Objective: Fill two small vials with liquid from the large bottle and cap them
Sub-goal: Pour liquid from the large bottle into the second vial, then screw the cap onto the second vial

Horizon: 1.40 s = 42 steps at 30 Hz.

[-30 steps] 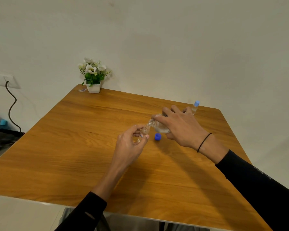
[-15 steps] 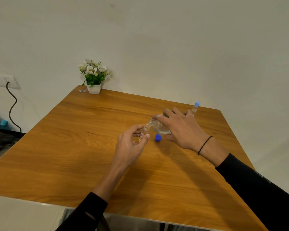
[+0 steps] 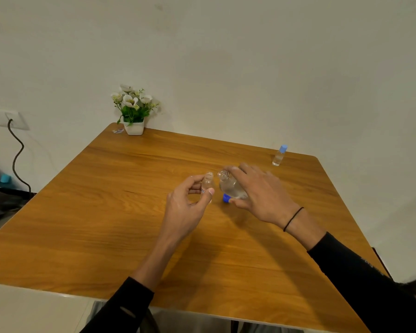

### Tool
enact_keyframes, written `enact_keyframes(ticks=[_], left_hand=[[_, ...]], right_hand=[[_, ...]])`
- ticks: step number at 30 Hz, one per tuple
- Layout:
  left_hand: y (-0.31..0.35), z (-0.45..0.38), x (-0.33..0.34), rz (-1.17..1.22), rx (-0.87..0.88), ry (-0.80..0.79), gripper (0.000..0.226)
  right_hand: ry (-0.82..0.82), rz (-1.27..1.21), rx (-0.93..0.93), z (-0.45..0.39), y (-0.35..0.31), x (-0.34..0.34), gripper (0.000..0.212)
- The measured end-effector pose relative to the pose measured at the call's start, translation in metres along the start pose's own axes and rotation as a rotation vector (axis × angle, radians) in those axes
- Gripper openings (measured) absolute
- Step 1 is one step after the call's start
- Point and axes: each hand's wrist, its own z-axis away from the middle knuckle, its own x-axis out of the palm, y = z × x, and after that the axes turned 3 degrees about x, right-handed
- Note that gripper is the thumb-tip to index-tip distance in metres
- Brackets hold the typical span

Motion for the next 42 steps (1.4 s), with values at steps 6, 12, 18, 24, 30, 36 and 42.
enact_keyframes(ticks=[6, 12, 18, 24, 30, 36, 42], left_hand=[[0.007, -0.001, -0.005, -0.008, 0.009, -0.006, 0.031], [0.008, 0.001, -0.003, -0.021, -0.016, -0.021, 0.031], [0.009, 0.0, 0.002, -0.01, -0.019, -0.024, 0.031], [0.014, 0.0, 0.007, -0.011, -0.019, -0.023, 0.03], [0.021, -0.002, 0.006, -0.027, -0.026, -0.02, 0.03], [0.031, 0.004, 0.008, -0.007, 0.002, -0.031, 0.032], [0.038, 0.02, 0.017, 0.034, 0.013, -0.079, 0.032]], right_hand=[[-0.007, -0.51, 0.151, 0.006, 0.003, 0.033, 0.082], [0.074, -0.74, 0.286, 0.013, -0.003, 0.047, 0.08], [0.045, -0.875, 0.358, 0.021, -0.001, 0.057, 0.112], [0.077, -0.825, 0.42, 0.046, 0.026, 0.065, 0.112], [0.06, -0.314, 0.554, 0.064, 0.092, 0.08, 0.04], [-0.097, -0.136, 0.553, 0.076, 0.105, 0.09, 0.011], [0.142, -0.52, 0.559, 0.086, 0.096, 0.069, 0.013]])
